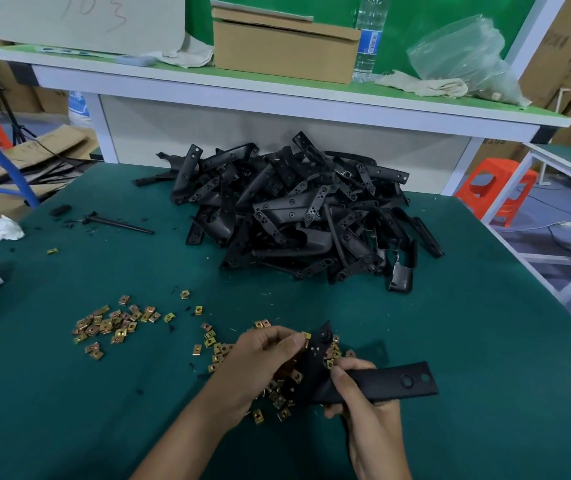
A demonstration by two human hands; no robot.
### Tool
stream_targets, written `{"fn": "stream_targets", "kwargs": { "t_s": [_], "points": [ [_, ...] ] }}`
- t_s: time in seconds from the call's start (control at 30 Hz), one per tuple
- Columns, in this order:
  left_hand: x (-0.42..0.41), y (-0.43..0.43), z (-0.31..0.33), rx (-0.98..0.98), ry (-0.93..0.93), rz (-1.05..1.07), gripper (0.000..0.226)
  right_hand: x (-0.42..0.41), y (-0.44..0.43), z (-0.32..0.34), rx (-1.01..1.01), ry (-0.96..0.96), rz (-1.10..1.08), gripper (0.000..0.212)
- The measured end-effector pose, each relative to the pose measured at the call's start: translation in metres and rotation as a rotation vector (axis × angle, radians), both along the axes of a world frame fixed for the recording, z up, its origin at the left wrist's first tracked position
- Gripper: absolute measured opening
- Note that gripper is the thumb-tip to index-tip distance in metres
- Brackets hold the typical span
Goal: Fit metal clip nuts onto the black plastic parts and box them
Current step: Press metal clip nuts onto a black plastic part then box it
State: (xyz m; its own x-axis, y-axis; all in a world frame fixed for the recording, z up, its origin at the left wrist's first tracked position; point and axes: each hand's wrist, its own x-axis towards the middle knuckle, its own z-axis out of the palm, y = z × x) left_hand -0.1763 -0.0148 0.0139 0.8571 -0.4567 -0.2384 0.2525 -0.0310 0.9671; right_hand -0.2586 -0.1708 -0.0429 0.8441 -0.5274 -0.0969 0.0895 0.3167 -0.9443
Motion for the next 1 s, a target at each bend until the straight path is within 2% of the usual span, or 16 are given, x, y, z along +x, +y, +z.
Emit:
{"fn": "stream_targets", "kwargs": {
  "t_s": [0.13, 0.23, 0.53, 0.7, 0.87, 1.0],
  "points": [
    [-0.002, 0.001, 0.002, 0.016, 0.008, -0.059, 0.020, 0.001, 0.000, -0.003, -0.032, 0.003, 0.000, 0.006],
    [-0.001, 0.003, 0.001, 0.066, 0.000, -0.055, 0.022, 0.000, -0.001, -0.006, -0.081, 0.006, 0.002, 0.016],
    [-0.001, 0.007, 0.000, 0.031, 0.027, -0.157, 0.026, -0.001, 0.000, 0.001, -0.042, -0.007, 0.023, 0.020],
    [0.003, 0.013, 0.004, 0.079, -0.006, -0.211, 0.019, -0.001, -0.002, 0.000, -0.124, 0.029, 0.049, 0.023],
    [0.003, 0.013, -0.001, 0.009, 0.082, -0.181, 0.019, -0.001, -0.005, 0.000, -0.158, 0.042, 0.078, 0.022],
    [0.001, 0.014, -0.003, 0.075, -0.009, -0.204, 0.016, -0.001, -0.003, -0.002, -0.186, 0.053, 0.065, 0.024]
  ]
}}
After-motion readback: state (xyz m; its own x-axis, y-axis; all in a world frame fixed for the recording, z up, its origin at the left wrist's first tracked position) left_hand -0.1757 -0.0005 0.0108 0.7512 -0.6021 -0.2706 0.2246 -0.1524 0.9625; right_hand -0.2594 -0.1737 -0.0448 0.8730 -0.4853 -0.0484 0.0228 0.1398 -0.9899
